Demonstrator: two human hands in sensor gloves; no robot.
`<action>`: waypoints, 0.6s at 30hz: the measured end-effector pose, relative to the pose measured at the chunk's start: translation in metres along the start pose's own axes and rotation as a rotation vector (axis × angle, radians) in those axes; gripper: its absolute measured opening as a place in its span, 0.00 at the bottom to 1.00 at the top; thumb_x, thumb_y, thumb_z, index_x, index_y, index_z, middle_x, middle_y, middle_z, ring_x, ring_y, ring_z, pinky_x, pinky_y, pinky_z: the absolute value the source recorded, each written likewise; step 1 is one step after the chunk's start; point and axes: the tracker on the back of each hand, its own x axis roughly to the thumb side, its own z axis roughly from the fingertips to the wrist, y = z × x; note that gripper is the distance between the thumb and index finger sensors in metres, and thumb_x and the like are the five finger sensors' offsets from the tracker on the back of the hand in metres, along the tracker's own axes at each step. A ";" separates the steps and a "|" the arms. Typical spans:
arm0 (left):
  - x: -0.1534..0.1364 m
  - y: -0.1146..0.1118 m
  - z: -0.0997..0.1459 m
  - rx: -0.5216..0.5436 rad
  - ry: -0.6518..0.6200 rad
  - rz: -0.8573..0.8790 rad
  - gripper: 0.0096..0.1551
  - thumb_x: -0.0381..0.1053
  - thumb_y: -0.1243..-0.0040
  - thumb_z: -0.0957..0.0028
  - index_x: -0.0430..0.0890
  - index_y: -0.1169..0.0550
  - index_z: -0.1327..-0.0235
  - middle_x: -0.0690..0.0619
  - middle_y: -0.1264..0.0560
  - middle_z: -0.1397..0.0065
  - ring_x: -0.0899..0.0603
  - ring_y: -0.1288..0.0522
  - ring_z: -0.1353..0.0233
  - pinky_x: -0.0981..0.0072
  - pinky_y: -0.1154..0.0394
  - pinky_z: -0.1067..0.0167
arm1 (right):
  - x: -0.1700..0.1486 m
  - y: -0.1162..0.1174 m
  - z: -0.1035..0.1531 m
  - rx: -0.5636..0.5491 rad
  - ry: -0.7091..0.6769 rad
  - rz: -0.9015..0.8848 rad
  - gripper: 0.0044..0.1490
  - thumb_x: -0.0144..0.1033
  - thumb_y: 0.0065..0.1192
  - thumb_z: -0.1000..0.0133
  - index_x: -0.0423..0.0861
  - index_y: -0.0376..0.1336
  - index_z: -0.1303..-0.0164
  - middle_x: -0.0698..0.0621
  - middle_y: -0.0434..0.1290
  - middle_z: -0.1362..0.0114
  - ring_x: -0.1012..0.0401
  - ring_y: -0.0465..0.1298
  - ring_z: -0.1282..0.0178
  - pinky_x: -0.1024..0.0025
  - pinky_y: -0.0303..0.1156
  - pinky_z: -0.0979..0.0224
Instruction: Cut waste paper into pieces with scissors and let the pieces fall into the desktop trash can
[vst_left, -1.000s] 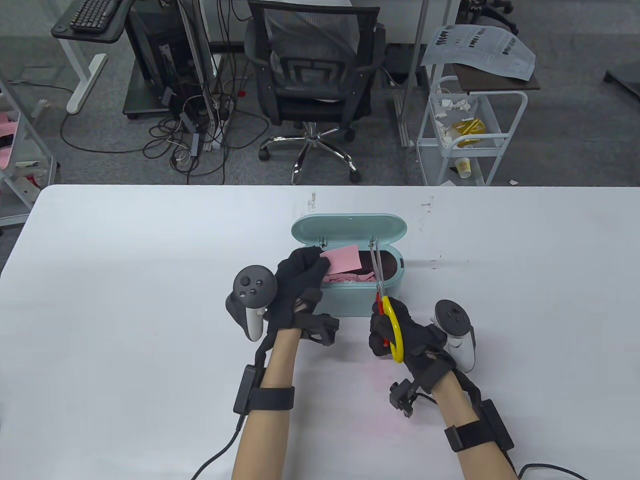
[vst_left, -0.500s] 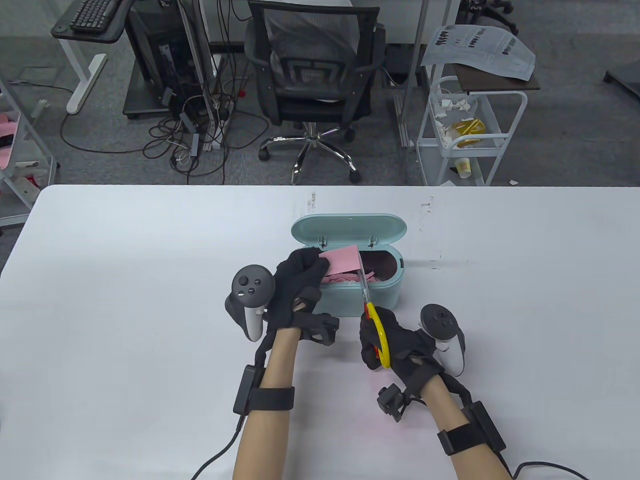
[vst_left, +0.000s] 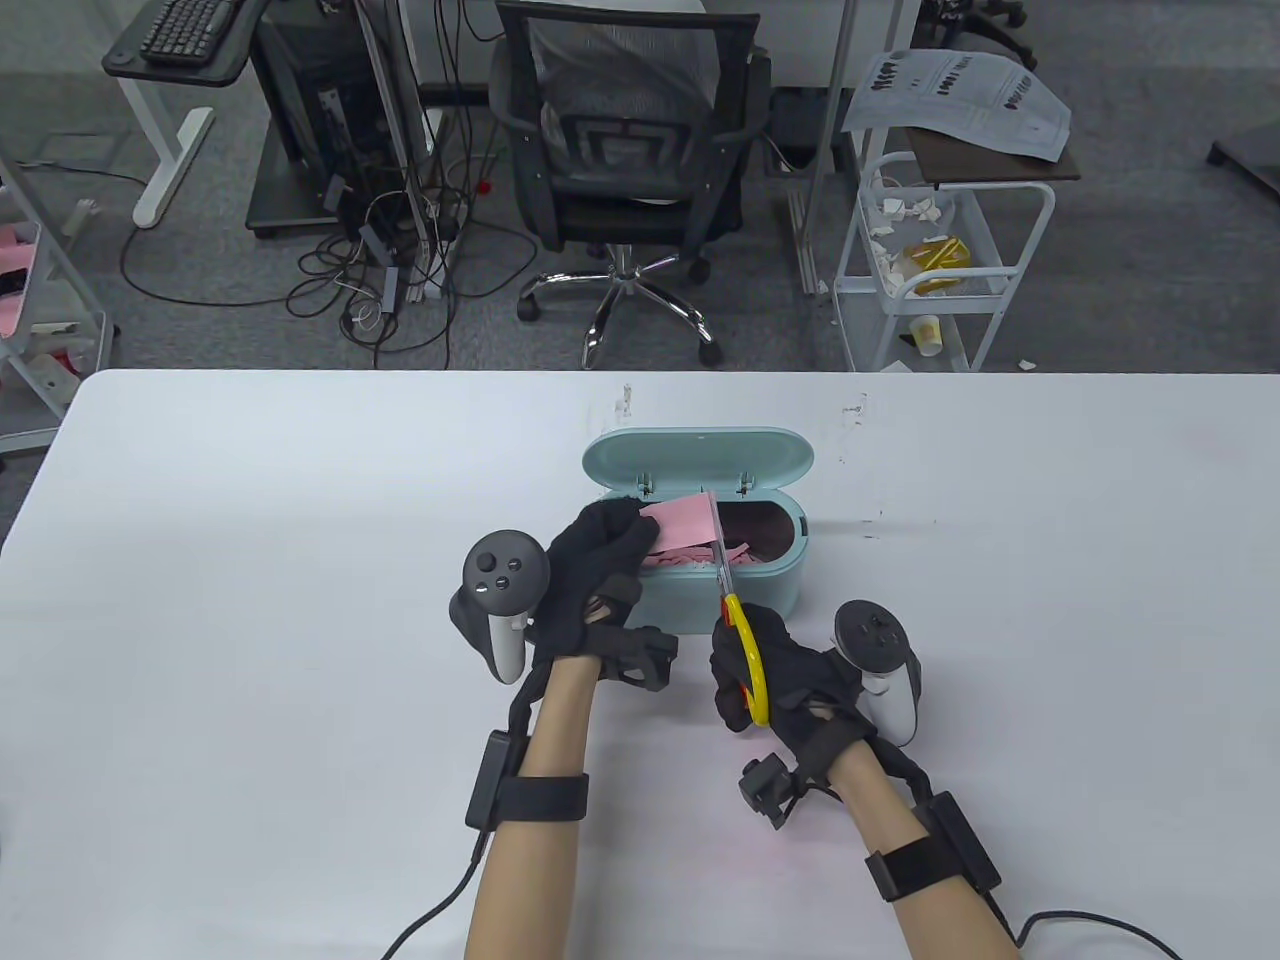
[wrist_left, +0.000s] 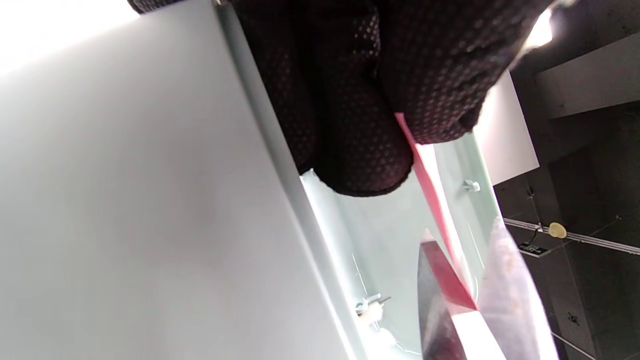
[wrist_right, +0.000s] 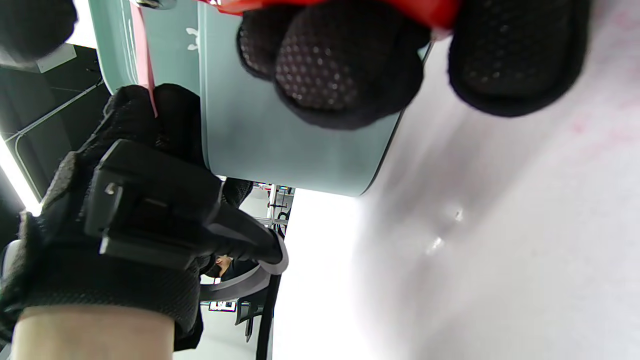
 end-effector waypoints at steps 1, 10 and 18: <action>0.000 0.000 0.000 0.002 0.000 0.000 0.18 0.56 0.27 0.52 0.53 0.15 0.51 0.57 0.08 0.55 0.48 0.11 0.47 0.35 0.42 0.25 | -0.001 -0.001 -0.001 0.000 0.006 -0.005 0.58 0.75 0.60 0.58 0.47 0.46 0.32 0.56 0.73 0.45 0.60 0.81 0.63 0.46 0.78 0.51; 0.000 0.000 0.000 -0.015 -0.003 0.012 0.19 0.54 0.30 0.51 0.52 0.15 0.49 0.56 0.08 0.54 0.47 0.12 0.47 0.34 0.43 0.25 | -0.003 -0.004 -0.001 -0.033 -0.009 -0.008 0.52 0.71 0.61 0.57 0.46 0.51 0.36 0.61 0.77 0.53 0.66 0.84 0.72 0.52 0.82 0.59; 0.000 0.000 0.000 -0.008 -0.011 -0.006 0.19 0.55 0.29 0.51 0.52 0.15 0.49 0.57 0.08 0.54 0.47 0.12 0.47 0.34 0.42 0.25 | -0.001 -0.004 0.000 -0.095 -0.050 0.003 0.50 0.69 0.63 0.58 0.46 0.53 0.38 0.64 0.78 0.56 0.67 0.85 0.75 0.55 0.84 0.63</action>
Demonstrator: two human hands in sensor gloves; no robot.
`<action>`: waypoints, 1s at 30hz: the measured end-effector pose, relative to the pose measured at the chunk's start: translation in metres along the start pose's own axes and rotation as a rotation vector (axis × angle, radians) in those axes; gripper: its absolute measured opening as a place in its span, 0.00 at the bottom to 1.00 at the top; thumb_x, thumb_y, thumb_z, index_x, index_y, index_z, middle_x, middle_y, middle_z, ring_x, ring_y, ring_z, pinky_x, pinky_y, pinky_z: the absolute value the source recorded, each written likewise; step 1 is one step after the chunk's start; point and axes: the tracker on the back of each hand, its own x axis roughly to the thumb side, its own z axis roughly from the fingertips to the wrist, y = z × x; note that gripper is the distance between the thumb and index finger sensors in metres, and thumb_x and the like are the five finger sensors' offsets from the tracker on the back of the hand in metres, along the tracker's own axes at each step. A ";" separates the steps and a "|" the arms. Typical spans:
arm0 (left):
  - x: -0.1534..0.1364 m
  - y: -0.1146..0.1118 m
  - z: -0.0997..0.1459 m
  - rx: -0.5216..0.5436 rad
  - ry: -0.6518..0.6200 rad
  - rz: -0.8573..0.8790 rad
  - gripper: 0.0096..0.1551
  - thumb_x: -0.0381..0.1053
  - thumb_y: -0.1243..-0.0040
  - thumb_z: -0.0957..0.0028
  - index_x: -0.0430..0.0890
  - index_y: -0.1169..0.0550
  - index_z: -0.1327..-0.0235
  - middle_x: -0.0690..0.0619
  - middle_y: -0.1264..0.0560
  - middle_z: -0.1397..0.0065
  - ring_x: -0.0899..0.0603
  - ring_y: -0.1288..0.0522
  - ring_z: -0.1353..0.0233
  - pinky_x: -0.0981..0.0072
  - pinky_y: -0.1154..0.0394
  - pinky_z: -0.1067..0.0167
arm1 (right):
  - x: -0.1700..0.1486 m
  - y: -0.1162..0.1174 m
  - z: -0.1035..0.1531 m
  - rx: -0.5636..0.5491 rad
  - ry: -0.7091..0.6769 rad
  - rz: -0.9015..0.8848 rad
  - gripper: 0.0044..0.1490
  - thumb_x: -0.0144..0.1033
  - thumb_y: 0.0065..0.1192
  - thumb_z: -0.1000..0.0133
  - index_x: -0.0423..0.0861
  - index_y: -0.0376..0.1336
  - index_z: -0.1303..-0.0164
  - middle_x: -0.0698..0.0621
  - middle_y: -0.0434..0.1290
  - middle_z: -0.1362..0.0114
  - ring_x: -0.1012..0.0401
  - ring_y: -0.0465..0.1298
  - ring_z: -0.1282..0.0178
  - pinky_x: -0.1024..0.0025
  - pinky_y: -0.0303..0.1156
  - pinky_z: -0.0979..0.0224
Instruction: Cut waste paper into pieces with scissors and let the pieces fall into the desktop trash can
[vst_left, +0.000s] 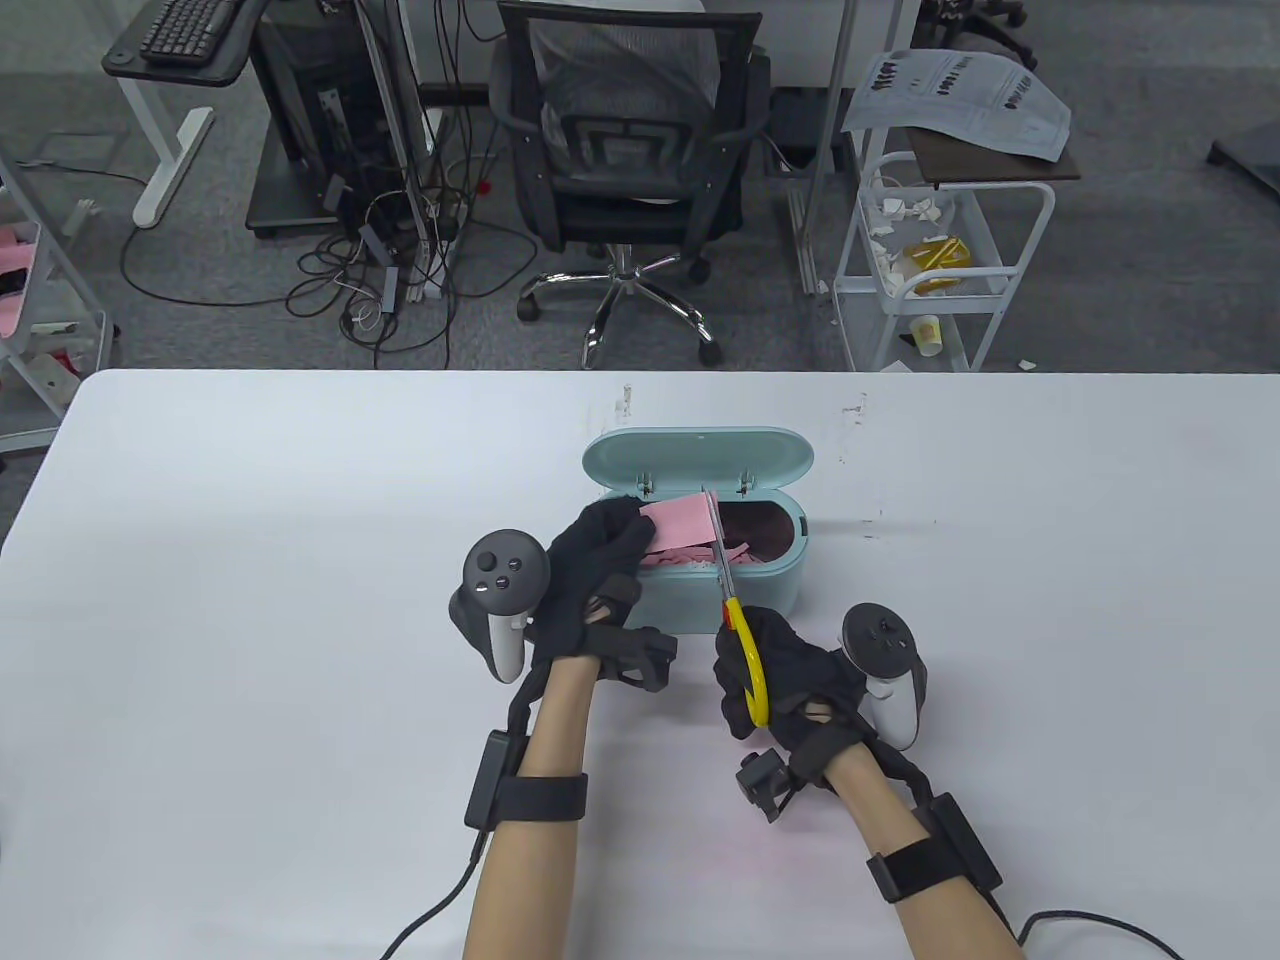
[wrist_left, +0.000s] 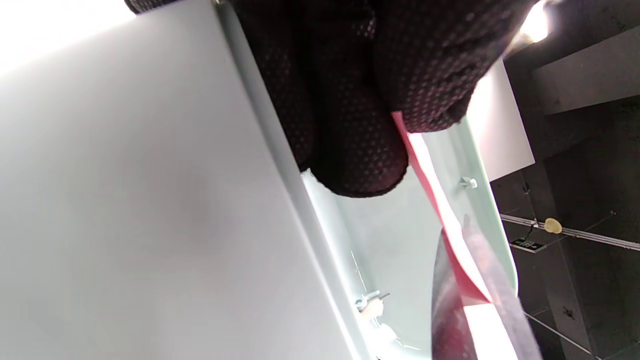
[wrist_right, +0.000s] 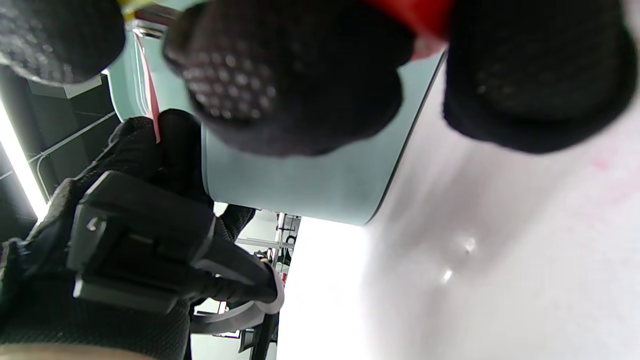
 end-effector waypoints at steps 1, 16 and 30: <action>0.000 0.000 0.000 -0.001 -0.001 0.000 0.19 0.55 0.29 0.51 0.52 0.15 0.49 0.57 0.08 0.54 0.47 0.12 0.47 0.34 0.42 0.25 | 0.000 0.000 0.000 0.006 0.001 0.000 0.51 0.70 0.63 0.58 0.46 0.53 0.37 0.63 0.78 0.55 0.66 0.85 0.74 0.53 0.83 0.59; 0.000 0.000 0.000 -0.009 0.007 -0.007 0.18 0.55 0.28 0.52 0.53 0.14 0.50 0.57 0.08 0.55 0.48 0.11 0.47 0.35 0.42 0.25 | 0.008 -0.005 -0.006 0.030 0.025 0.062 0.55 0.74 0.61 0.57 0.47 0.49 0.34 0.60 0.76 0.50 0.63 0.84 0.68 0.49 0.80 0.53; 0.000 0.000 -0.001 -0.009 0.006 -0.020 0.18 0.55 0.28 0.52 0.53 0.14 0.50 0.57 0.08 0.55 0.47 0.12 0.47 0.35 0.42 0.25 | 0.008 -0.005 -0.005 -0.057 0.029 0.022 0.48 0.67 0.64 0.57 0.45 0.55 0.39 0.64 0.79 0.58 0.68 0.85 0.78 0.53 0.83 0.59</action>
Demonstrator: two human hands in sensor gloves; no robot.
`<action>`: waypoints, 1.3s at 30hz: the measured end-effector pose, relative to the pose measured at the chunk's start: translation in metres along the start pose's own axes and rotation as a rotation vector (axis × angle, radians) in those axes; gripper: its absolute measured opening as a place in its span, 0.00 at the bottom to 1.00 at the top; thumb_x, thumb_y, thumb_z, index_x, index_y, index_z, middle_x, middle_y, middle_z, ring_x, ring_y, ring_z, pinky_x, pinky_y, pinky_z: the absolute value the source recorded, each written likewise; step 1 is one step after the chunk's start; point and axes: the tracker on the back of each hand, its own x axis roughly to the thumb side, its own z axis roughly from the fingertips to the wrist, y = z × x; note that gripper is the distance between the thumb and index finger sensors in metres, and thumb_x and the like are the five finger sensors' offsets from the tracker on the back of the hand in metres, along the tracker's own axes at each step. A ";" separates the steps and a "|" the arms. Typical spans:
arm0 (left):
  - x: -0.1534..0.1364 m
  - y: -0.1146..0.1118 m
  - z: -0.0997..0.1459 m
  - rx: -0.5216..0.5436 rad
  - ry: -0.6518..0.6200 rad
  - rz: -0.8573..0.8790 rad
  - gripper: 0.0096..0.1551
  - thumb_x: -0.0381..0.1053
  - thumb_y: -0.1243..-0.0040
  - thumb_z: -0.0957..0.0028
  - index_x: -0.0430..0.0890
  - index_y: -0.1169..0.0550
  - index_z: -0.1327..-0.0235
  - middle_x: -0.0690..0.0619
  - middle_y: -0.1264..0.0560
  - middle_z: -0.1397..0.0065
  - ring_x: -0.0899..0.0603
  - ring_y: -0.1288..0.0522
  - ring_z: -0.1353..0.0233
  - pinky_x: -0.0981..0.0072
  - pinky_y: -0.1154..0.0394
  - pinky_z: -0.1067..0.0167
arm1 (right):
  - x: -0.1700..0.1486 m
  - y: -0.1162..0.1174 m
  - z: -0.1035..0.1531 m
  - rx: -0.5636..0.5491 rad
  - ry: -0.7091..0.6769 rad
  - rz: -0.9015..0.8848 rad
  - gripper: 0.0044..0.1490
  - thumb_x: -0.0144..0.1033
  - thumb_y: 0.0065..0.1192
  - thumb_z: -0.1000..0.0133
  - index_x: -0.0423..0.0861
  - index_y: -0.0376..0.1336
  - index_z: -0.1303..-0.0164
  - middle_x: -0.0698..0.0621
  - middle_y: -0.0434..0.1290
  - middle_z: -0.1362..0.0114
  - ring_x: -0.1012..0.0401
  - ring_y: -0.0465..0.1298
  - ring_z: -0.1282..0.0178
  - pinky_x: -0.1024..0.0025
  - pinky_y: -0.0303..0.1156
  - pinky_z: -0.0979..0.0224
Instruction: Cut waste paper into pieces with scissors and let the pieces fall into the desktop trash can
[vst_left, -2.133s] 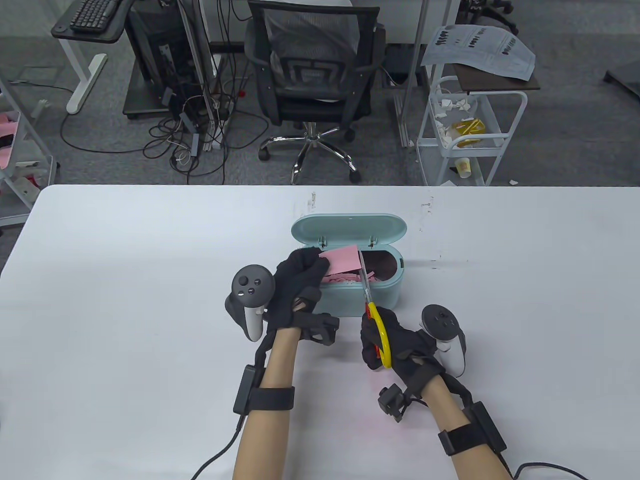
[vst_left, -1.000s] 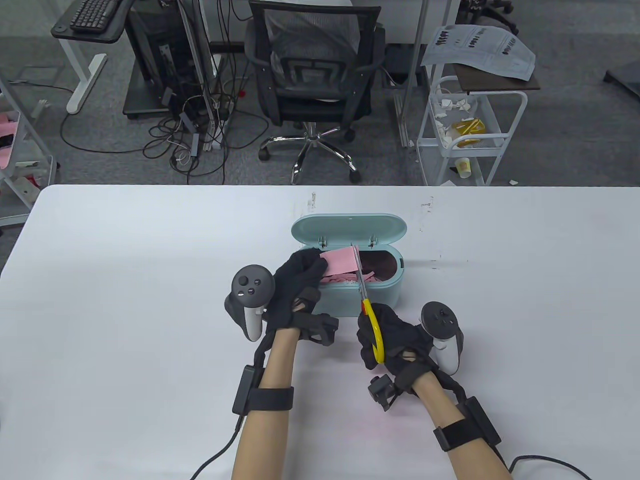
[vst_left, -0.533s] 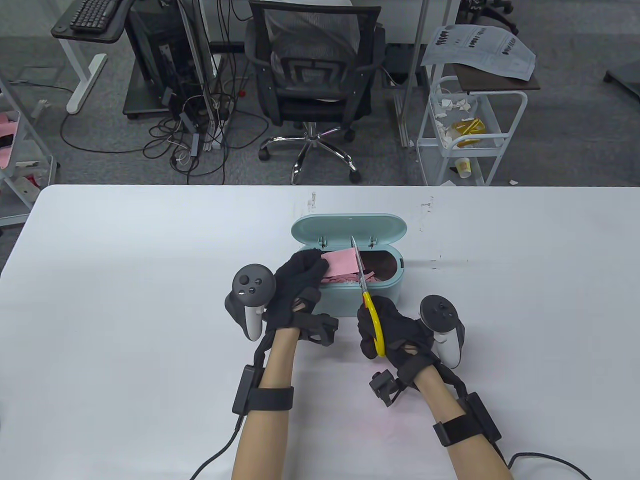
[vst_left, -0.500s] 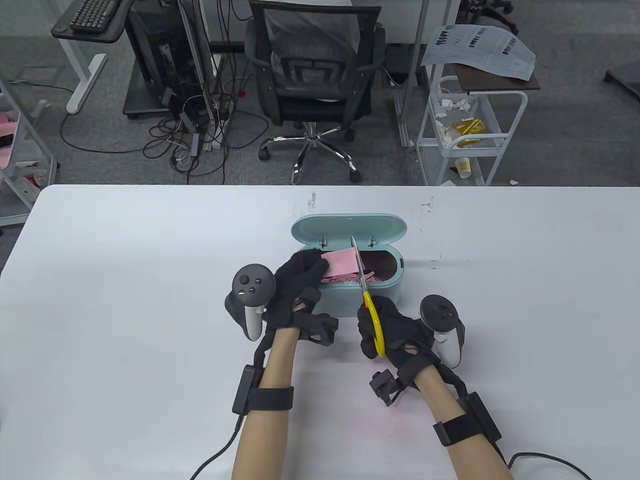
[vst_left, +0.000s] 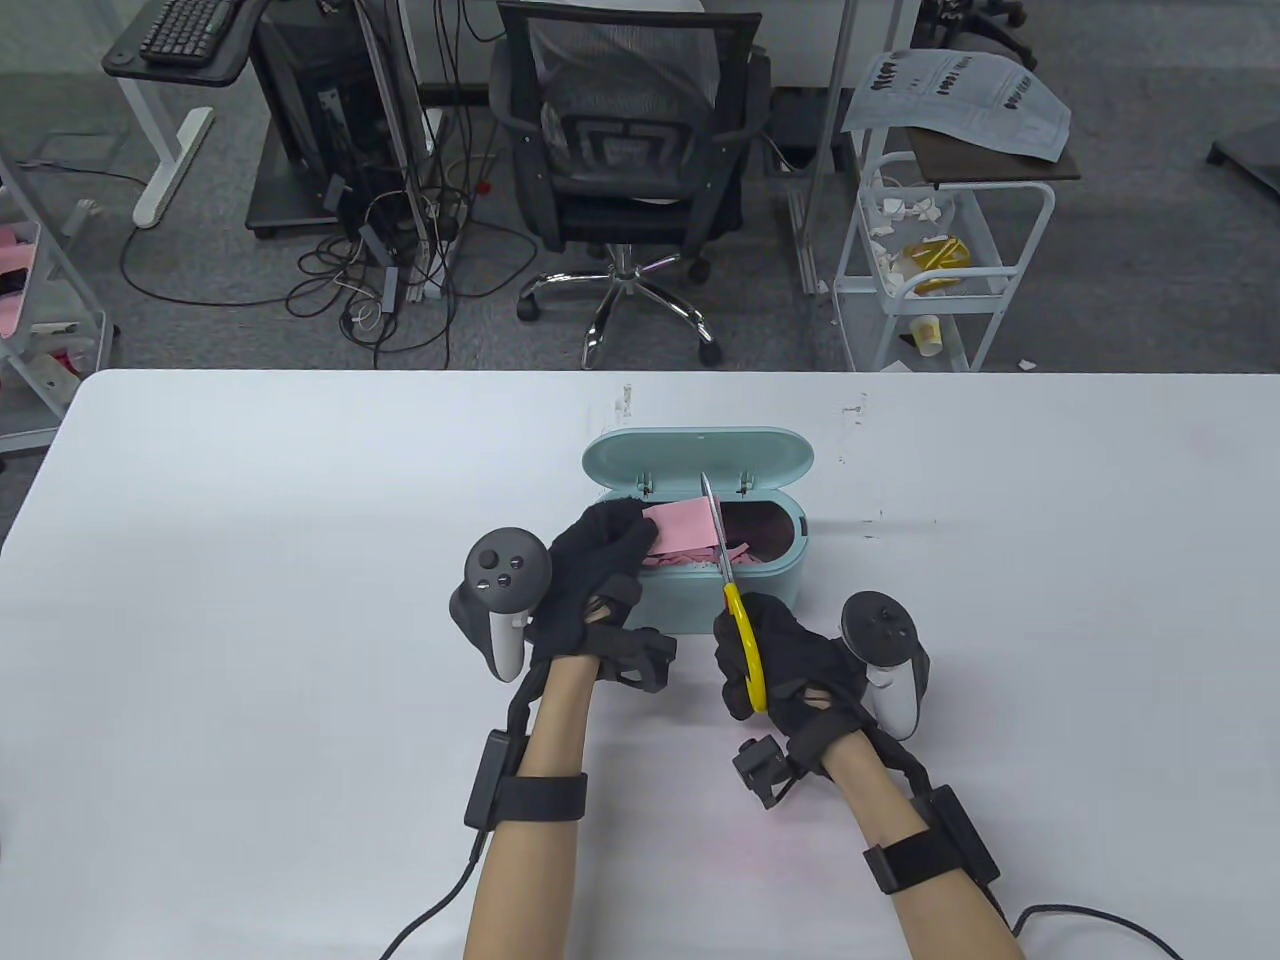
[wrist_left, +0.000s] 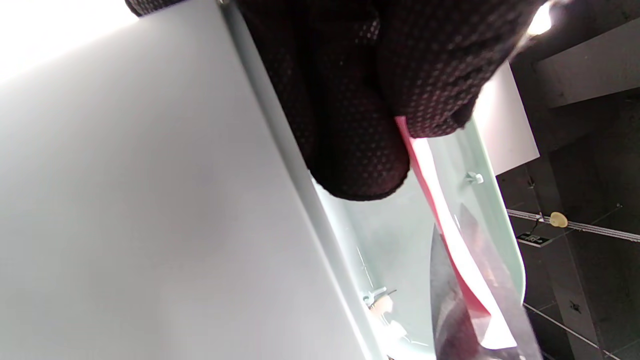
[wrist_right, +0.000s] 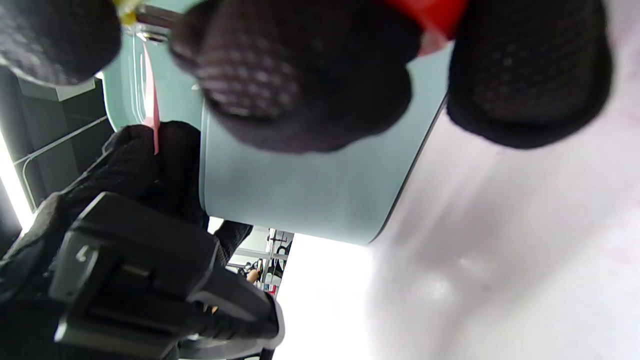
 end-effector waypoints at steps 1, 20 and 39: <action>0.000 0.000 0.000 0.000 0.000 -0.001 0.19 0.55 0.28 0.52 0.53 0.14 0.50 0.57 0.08 0.55 0.48 0.12 0.47 0.35 0.42 0.25 | 0.000 -0.001 0.001 -0.026 0.014 -0.005 0.47 0.66 0.65 0.58 0.45 0.56 0.40 0.65 0.79 0.60 0.69 0.85 0.80 0.53 0.83 0.60; -0.002 0.000 0.001 0.001 0.013 0.024 0.18 0.57 0.30 0.51 0.55 0.15 0.49 0.59 0.08 0.54 0.49 0.12 0.47 0.36 0.42 0.25 | -0.011 0.004 0.010 0.278 0.009 0.023 0.62 0.79 0.50 0.53 0.49 0.33 0.27 0.50 0.60 0.30 0.52 0.74 0.45 0.35 0.63 0.33; -0.002 0.000 0.000 -0.002 0.012 0.029 0.19 0.56 0.30 0.51 0.54 0.15 0.49 0.58 0.08 0.55 0.49 0.12 0.47 0.35 0.42 0.25 | -0.007 0.015 0.004 0.165 -0.017 0.026 0.58 0.75 0.56 0.56 0.47 0.42 0.30 0.56 0.71 0.43 0.57 0.80 0.58 0.42 0.73 0.44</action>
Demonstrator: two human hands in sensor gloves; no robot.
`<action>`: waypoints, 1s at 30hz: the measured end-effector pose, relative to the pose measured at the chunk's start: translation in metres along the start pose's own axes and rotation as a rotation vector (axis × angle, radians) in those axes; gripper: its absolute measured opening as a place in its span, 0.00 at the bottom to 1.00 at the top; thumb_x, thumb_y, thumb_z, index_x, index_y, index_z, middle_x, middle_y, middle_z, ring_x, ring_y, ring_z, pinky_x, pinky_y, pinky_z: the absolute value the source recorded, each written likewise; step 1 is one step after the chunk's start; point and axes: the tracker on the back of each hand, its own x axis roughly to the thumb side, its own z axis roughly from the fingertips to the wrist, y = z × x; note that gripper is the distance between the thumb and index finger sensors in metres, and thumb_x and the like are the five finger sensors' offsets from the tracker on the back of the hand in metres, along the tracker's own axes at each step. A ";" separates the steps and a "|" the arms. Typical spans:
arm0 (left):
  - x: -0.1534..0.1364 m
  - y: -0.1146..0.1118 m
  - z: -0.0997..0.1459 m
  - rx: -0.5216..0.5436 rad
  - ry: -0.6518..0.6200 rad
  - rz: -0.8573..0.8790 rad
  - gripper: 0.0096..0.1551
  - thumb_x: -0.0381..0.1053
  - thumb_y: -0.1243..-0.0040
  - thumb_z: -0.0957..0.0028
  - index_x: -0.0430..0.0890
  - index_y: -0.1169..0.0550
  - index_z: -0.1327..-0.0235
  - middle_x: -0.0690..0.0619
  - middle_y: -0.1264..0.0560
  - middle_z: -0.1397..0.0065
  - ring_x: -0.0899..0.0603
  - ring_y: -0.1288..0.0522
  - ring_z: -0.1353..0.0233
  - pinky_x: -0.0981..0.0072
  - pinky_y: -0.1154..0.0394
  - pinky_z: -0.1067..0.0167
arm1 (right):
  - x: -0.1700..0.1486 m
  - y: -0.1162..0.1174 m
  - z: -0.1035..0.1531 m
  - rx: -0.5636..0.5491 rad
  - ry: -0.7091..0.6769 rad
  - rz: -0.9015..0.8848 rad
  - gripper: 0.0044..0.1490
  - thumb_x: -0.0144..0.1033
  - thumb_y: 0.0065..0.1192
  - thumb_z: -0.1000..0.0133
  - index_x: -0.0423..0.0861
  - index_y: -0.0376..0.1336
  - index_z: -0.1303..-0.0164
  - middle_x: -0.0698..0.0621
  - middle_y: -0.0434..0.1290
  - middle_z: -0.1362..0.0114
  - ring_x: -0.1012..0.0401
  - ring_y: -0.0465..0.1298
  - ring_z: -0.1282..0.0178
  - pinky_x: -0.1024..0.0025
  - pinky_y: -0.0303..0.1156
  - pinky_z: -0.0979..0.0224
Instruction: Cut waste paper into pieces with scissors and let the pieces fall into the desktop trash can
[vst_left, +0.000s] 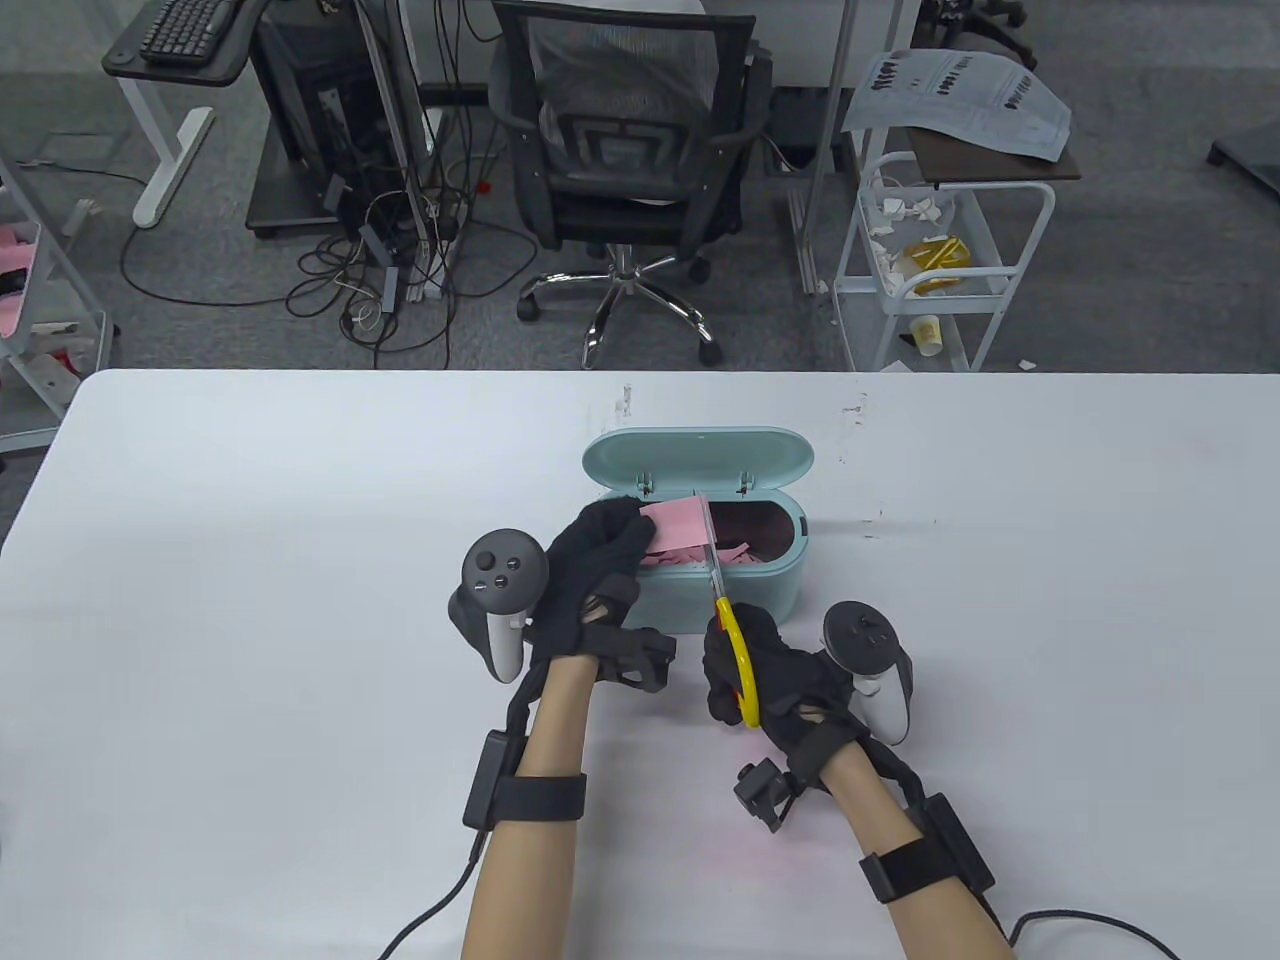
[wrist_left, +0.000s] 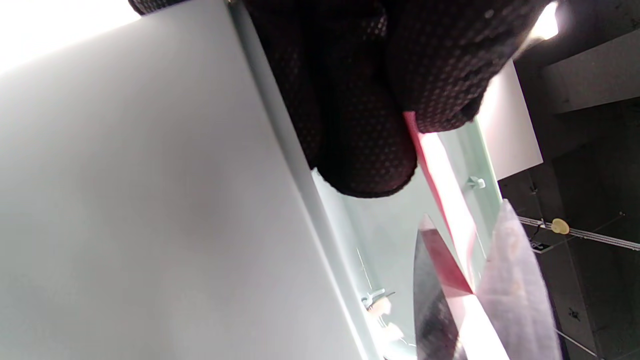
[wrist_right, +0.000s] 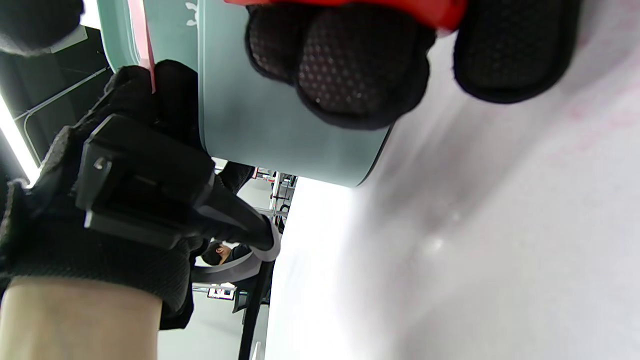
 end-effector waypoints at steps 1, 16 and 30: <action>0.000 0.000 0.000 0.000 0.000 -0.001 0.19 0.56 0.30 0.51 0.54 0.15 0.49 0.58 0.08 0.55 0.49 0.12 0.47 0.36 0.42 0.25 | 0.000 -0.001 0.000 -0.002 0.000 0.001 0.58 0.75 0.56 0.56 0.47 0.43 0.30 0.56 0.71 0.43 0.57 0.80 0.58 0.42 0.73 0.44; 0.000 -0.001 0.000 0.002 -0.004 -0.004 0.18 0.56 0.30 0.51 0.54 0.15 0.49 0.58 0.08 0.55 0.49 0.12 0.47 0.36 0.42 0.25 | -0.002 -0.007 0.000 -0.067 -0.021 -0.036 0.49 0.67 0.60 0.56 0.45 0.50 0.36 0.62 0.77 0.55 0.64 0.83 0.73 0.48 0.80 0.52; 0.000 0.000 -0.001 -0.010 -0.004 -0.004 0.18 0.56 0.28 0.52 0.54 0.14 0.51 0.58 0.08 0.56 0.48 0.11 0.47 0.35 0.42 0.25 | 0.004 -0.010 -0.006 -0.055 -0.039 -0.013 0.54 0.72 0.59 0.56 0.47 0.48 0.32 0.58 0.75 0.48 0.60 0.82 0.65 0.44 0.75 0.44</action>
